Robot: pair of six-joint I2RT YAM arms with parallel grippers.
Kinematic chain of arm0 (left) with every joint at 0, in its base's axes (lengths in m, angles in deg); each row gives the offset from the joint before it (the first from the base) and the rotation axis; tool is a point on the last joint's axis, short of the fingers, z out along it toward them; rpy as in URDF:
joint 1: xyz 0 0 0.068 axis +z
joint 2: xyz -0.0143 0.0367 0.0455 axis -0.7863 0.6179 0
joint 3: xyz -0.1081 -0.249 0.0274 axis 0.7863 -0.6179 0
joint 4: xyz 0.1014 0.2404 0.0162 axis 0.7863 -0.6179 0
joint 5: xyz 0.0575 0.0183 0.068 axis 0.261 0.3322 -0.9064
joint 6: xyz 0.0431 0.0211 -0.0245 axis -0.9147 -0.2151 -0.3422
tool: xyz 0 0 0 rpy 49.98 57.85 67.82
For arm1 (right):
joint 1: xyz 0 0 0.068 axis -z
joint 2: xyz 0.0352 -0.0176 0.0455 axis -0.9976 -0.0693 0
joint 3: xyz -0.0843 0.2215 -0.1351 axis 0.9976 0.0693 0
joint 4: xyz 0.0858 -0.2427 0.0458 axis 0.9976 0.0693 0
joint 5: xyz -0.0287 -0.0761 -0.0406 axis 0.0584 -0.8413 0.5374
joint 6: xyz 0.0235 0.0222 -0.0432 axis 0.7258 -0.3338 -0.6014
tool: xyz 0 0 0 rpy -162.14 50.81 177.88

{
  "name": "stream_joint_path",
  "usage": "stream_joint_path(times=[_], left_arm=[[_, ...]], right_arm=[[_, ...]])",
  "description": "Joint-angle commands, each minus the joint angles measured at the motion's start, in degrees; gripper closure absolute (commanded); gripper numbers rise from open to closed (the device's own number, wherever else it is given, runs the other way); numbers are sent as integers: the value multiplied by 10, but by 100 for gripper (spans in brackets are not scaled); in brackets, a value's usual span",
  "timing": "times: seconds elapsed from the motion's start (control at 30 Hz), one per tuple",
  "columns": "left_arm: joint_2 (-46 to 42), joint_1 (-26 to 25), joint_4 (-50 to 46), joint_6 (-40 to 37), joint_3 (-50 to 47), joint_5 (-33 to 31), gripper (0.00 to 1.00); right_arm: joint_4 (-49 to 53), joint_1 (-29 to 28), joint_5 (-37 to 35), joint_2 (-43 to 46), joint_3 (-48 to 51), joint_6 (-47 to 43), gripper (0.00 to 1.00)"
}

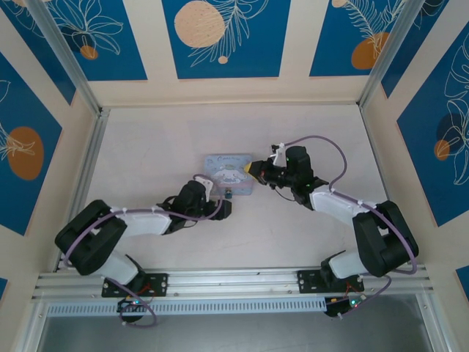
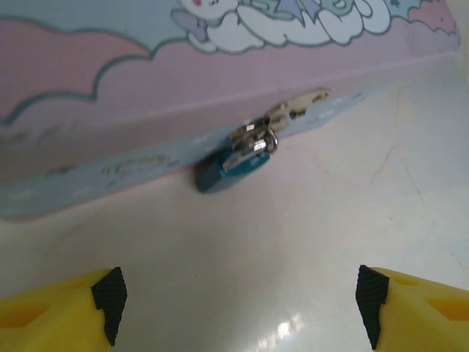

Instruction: Unlock a padlock with a key

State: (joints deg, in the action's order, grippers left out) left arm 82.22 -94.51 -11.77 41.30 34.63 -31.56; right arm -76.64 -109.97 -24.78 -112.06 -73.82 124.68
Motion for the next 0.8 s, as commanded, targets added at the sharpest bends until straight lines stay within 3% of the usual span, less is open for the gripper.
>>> stream_joint_path(times=[0.0, 0.33, 0.77], left_arm=[[39, -10, 92, -25, 24, -22, 20], [129, -24, 160, -32, 57, -43, 27], [178, -34, 247, 61, 88, 10, 30]], right_arm=[[12, 10, 15, -14, -23, -9, 100], [7, 36, 33, -41, -31, -4, 100], [-23, 63, 51, -75, -20, 0, 100]])
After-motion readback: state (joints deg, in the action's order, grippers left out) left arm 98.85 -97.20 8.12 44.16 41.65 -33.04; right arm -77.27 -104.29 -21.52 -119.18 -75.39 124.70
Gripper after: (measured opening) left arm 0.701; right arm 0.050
